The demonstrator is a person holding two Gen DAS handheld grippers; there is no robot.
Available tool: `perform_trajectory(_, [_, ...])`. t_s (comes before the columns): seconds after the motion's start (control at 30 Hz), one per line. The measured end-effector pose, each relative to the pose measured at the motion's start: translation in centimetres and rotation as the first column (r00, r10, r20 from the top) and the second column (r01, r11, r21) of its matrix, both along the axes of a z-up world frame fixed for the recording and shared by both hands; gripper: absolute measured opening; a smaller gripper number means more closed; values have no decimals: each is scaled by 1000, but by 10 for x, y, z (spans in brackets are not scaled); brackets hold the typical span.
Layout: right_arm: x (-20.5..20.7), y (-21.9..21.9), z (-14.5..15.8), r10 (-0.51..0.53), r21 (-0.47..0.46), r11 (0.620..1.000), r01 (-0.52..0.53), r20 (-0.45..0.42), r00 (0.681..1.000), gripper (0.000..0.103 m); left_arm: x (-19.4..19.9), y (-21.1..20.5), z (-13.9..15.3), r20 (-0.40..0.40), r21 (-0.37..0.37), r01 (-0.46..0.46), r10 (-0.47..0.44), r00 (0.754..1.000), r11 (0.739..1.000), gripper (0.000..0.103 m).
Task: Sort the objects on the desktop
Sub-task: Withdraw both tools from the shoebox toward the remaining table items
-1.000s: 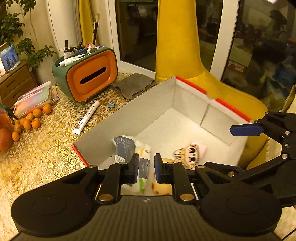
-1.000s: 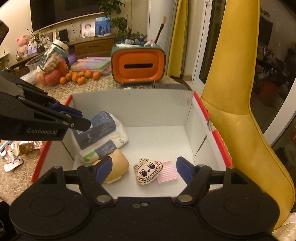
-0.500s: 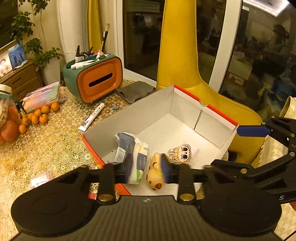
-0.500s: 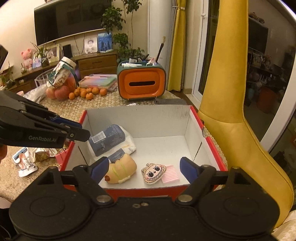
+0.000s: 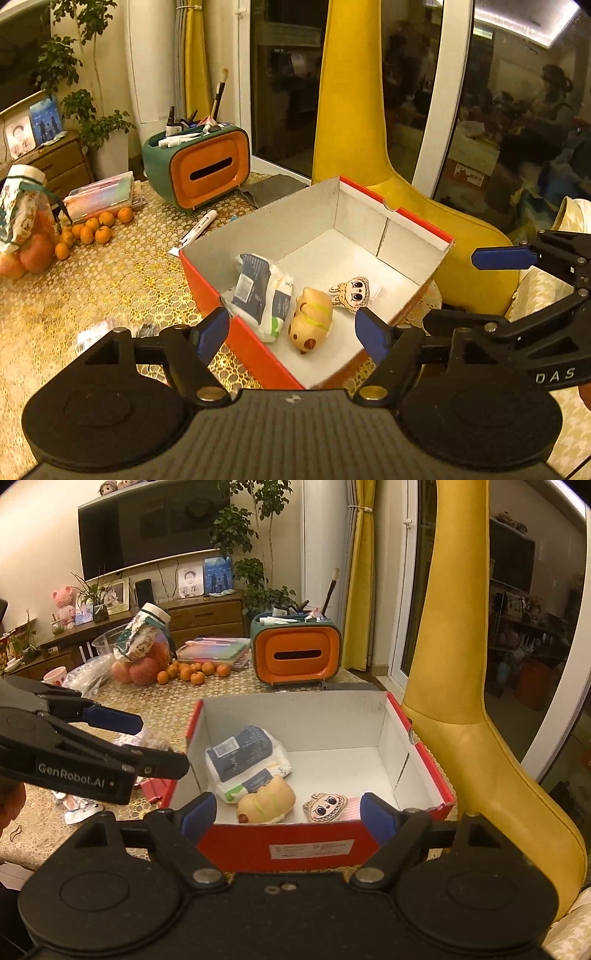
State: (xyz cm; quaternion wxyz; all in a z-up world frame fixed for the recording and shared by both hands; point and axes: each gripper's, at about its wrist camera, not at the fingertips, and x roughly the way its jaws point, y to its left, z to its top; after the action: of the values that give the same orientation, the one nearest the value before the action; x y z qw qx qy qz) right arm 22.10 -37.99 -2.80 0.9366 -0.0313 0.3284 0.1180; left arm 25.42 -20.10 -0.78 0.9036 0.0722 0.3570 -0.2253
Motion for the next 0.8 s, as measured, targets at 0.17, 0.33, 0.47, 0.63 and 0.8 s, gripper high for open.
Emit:
perform_trajectory(0.17, [-14, 9, 5, 2, 7, 1000, -2, 28, 1000, 85, -20, 16, 1, 11, -14, -17, 17, 1000, 1000, 75])
perform_trajectory(0.33, [-22, 19, 5, -4, 29, 1000, 3, 27, 1000, 85, -42, 34, 2, 39, -29, -31, 32, 999, 999, 75])
perform_trajectory(0.47, [-28, 29, 4, -7, 36, 999, 6, 34, 999, 87, -58, 49, 1, 71, -23, -57, 58, 996, 998, 75])
perform_trajectory(0.63, [-32, 45, 4, 5, 21, 1000, -6, 55, 998, 88, -74, 71, -5, 75, -43, -83, 86, 993, 996, 75])
perform_trajectory(0.8, [-32, 63, 1, 20, 19, 1000, -22, 55, 998, 88, -86, 96, -14, 70, -59, -134, 138, 988, 989, 83])
